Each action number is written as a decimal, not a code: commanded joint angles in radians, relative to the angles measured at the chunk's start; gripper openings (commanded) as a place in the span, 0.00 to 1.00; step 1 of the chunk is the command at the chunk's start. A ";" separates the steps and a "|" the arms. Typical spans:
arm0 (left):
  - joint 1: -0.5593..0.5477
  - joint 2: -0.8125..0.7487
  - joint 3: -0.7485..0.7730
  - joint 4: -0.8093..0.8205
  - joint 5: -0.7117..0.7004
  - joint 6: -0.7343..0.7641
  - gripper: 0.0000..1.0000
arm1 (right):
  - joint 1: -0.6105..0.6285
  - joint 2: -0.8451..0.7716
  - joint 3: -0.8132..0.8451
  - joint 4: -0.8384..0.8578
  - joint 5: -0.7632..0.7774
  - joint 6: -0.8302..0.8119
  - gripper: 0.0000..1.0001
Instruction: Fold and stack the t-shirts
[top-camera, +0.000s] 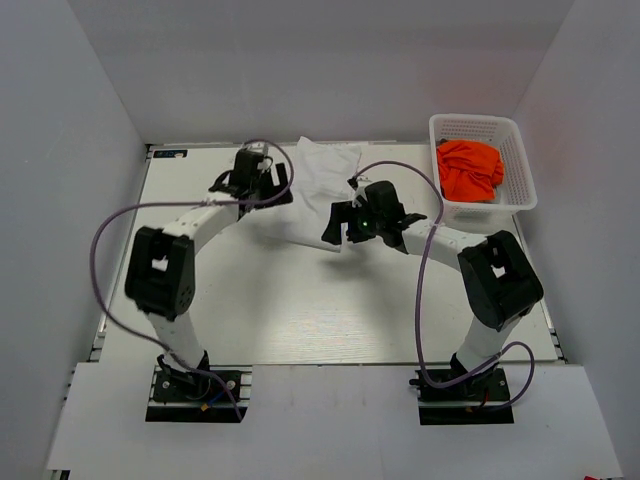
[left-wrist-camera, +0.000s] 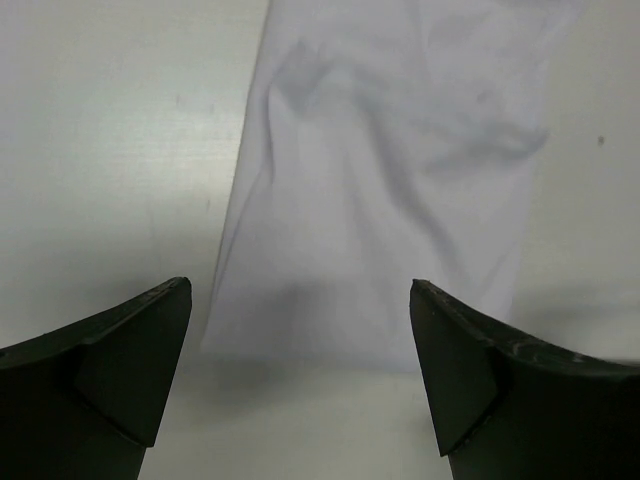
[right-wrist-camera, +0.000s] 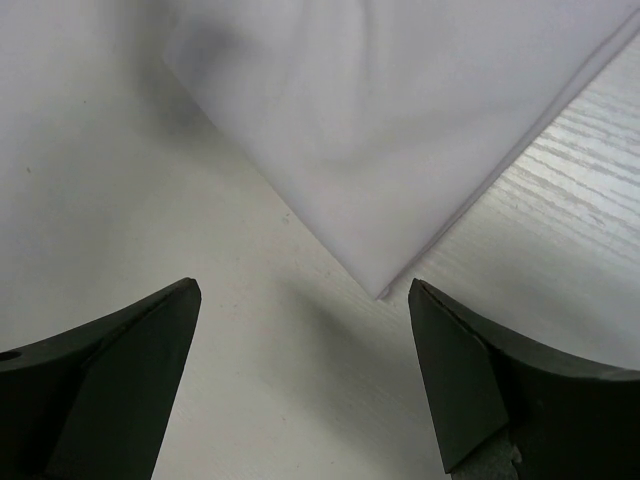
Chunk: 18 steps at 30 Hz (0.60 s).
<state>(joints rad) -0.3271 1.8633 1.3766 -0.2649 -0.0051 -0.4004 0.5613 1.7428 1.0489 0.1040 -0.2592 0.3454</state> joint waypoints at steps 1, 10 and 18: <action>-0.012 -0.194 -0.227 0.050 -0.012 -0.078 1.00 | 0.002 -0.020 -0.007 -0.027 0.023 0.053 0.90; -0.001 -0.240 -0.393 0.066 -0.070 -0.106 1.00 | 0.011 0.011 -0.027 -0.020 -0.015 0.115 0.90; -0.001 -0.112 -0.332 0.055 -0.101 -0.121 0.95 | 0.023 0.098 0.033 -0.067 0.024 0.118 0.90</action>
<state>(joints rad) -0.3305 1.7321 1.0042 -0.2115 -0.0814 -0.5117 0.5774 1.8221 1.0309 0.0559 -0.2569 0.4553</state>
